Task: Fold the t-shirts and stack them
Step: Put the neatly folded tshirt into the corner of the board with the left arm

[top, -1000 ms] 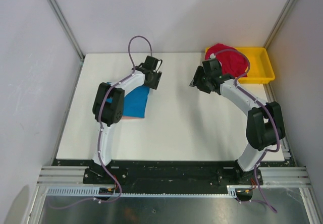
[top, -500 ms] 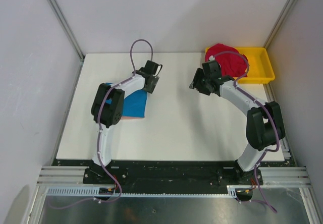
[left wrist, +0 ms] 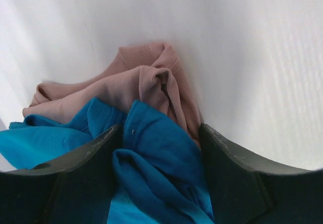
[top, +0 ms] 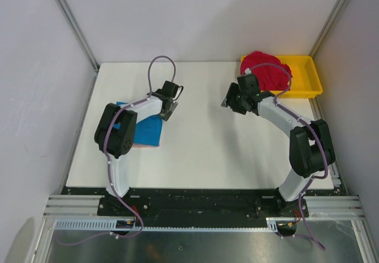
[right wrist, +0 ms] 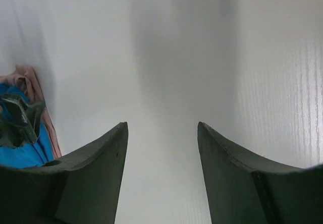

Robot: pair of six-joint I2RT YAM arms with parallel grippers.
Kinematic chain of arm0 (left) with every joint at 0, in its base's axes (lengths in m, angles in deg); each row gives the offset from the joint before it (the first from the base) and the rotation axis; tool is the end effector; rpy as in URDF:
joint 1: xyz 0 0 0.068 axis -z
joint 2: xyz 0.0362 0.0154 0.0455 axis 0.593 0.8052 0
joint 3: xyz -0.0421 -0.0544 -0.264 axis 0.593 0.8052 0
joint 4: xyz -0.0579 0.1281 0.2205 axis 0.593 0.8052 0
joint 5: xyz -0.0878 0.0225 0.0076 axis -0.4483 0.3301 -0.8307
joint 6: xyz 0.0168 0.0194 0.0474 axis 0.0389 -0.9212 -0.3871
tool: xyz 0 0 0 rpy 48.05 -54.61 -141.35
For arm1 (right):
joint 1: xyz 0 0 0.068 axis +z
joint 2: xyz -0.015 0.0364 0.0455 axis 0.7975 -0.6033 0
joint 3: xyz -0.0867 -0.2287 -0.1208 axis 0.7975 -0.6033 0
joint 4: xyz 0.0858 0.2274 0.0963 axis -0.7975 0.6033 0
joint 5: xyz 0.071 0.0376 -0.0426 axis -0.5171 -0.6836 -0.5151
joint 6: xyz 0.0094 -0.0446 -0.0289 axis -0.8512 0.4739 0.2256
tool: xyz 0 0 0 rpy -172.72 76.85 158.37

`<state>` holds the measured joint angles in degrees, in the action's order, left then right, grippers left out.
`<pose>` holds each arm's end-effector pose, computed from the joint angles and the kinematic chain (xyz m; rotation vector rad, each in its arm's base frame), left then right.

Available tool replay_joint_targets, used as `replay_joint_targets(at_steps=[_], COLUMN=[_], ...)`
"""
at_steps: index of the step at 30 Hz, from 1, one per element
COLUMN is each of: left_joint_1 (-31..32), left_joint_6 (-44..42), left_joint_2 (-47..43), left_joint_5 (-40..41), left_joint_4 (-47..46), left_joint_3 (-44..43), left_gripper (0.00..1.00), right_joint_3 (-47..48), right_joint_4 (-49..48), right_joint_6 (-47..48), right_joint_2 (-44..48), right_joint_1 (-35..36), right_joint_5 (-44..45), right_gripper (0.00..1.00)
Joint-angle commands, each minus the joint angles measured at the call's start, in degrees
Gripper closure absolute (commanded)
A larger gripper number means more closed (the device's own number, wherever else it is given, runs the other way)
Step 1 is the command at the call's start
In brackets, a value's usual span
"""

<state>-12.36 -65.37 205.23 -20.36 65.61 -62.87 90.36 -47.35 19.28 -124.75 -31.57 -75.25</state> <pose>0.3861 -0.1552 0.1583 0.6489 2.4839 0.5103 0.3515 0.1374 0.2440 0.3294 2.4093 0.4886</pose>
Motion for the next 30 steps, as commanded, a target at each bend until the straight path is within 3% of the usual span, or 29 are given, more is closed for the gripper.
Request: replay_joint_targets(at_steps=[1, 14, 22, 30], left_joint_1=[-1.83, -8.56, -9.13, -8.65], left_joint_6=[-3.31, -0.95, 1.38, 4.32], left_joint_2=[-4.55, -18.76, -21.66, -30.58], left_joint_5=[2.57, -0.33, -1.12, -19.20], left_joint_4=[2.01, -0.93, -2.94, -11.85], left_joint_3=[5.29, 22.73, 26.67, 23.69], left_gripper=[0.31, 0.30, 0.30, 0.27], right_joint_3=[-0.41, -0.48, -0.52, -0.53], right_joint_4=[-2.43, -4.03, -3.52, -3.36], right_joint_6=[-0.45, -0.93, -0.29, -0.14], right_joint_2=[2.95, 1.33, 0.63, 1.66], right_joint_1=[0.82, 4.14, 5.32, 4.92], right_joint_5=[-0.82, -2.60, -3.14, -2.25], right_gripper=[0.39, 0.39, 0.39, 0.39])
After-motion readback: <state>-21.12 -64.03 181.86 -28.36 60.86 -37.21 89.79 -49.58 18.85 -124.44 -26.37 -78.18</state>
